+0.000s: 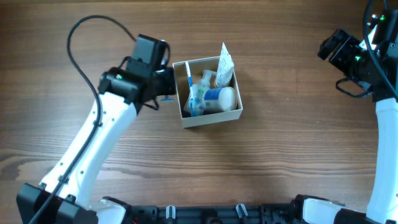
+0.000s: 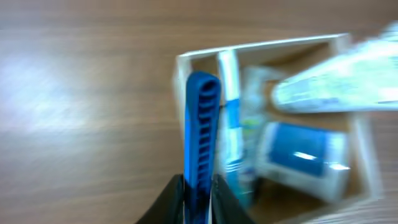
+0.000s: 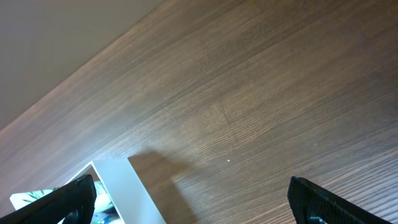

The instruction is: Pack container

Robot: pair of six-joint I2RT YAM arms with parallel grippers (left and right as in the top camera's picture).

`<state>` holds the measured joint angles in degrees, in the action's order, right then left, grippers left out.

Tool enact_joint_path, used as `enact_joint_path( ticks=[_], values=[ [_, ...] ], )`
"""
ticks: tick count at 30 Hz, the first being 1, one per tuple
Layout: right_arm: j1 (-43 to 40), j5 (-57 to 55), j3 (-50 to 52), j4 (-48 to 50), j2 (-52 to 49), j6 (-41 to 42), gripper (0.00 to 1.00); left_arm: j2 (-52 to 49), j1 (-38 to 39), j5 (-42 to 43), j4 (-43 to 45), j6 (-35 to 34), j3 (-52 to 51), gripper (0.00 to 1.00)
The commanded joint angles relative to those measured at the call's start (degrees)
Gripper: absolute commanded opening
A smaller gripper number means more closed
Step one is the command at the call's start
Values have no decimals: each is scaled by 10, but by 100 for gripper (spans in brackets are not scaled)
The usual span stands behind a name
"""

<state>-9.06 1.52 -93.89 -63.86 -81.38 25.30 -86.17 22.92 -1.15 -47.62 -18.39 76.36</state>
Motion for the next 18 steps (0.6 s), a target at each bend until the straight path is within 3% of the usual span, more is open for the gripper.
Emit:
enact_joint_path(
  ticks=[1,5,10,18],
  values=[
    [-1,10,-2,2,-1,3,100,-36,29,-3,34,-59,1,17],
    [-1,10,-2,2,-1,3,100,-85,31,-6,63,-88,1,18],
    [-1,10,-2,2,-1,3,100,-114,31,-4,71,-93,1,29],
    [-1,10,-2,2,-1,3,100,-11,31,-8,31,-90,2,47]
  ],
)
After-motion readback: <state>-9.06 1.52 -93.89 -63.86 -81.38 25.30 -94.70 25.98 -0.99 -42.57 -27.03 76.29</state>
